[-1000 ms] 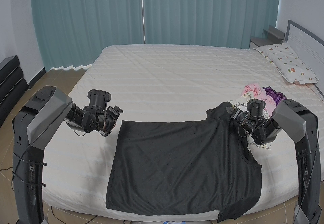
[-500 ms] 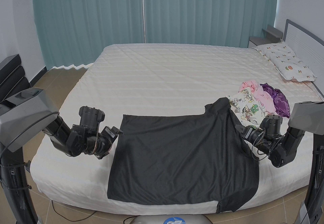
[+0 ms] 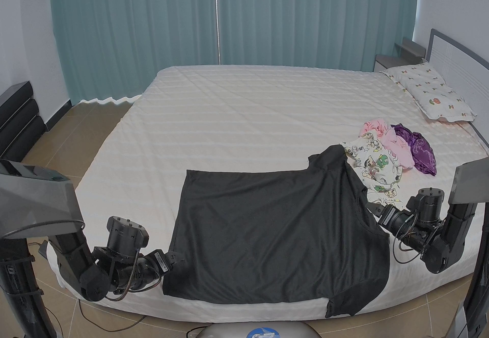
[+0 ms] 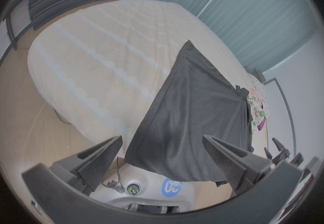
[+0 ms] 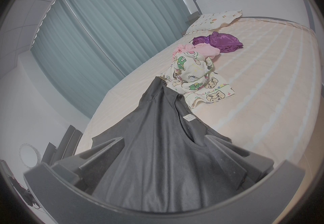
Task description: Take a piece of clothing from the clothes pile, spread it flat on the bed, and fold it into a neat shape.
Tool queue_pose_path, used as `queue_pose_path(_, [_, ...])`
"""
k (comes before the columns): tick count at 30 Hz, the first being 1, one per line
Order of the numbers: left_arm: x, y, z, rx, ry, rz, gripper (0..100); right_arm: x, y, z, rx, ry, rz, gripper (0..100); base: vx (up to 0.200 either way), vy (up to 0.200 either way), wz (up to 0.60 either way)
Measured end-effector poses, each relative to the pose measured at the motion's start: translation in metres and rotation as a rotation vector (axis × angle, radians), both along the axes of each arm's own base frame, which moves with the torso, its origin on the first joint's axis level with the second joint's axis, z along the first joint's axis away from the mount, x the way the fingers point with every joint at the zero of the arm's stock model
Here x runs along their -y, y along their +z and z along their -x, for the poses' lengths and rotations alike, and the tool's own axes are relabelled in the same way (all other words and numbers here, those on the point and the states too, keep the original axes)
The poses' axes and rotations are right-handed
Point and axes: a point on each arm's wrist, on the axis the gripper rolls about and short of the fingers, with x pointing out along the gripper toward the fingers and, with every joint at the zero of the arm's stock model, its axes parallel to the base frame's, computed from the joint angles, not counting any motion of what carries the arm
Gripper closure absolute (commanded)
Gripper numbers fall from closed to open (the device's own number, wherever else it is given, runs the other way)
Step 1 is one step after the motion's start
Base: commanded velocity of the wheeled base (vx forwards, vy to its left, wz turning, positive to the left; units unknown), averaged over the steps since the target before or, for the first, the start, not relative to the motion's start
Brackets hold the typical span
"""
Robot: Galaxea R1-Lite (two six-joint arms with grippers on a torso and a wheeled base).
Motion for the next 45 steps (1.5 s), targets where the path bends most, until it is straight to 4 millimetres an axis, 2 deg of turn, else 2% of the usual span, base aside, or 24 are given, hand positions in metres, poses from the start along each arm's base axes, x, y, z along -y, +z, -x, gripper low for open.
queue_pose_path(6, [0.007,-0.025,0.008,0.088,-0.087,-0.133,0,0.008,0.000,0.007,-0.017,-0.011,-0.006,0,0.000,0.000,0.00])
queue_pose_path(12, [0.010,-0.048,0.022,0.026,-0.130,-0.226,0,0.016,-0.002,0.016,-0.046,-0.026,0.001,0,0.000,0.000,0.00])
queue_pose_path(24, [0.017,-0.058,0.027,-0.005,-0.149,-0.221,0,0.017,-0.003,0.019,-0.057,-0.030,0.002,0,0.000,0.000,0.00])
queue_pose_path(33, [0.024,-0.060,0.021,0.019,-0.159,-0.213,0,0.015,-0.003,0.021,-0.054,-0.022,-0.002,0,0.000,0.000,0.00])
queue_pose_path(34, [0.024,-0.060,0.022,0.019,-0.160,-0.213,100,0.015,-0.003,0.021,-0.055,-0.023,-0.003,0,0.000,0.000,0.00])
queue_pose_path(45, [0.025,-0.061,0.026,0.004,-0.180,-0.230,100,0.016,-0.008,0.022,-0.074,-0.026,-0.014,0,0.000,0.000,0.00])
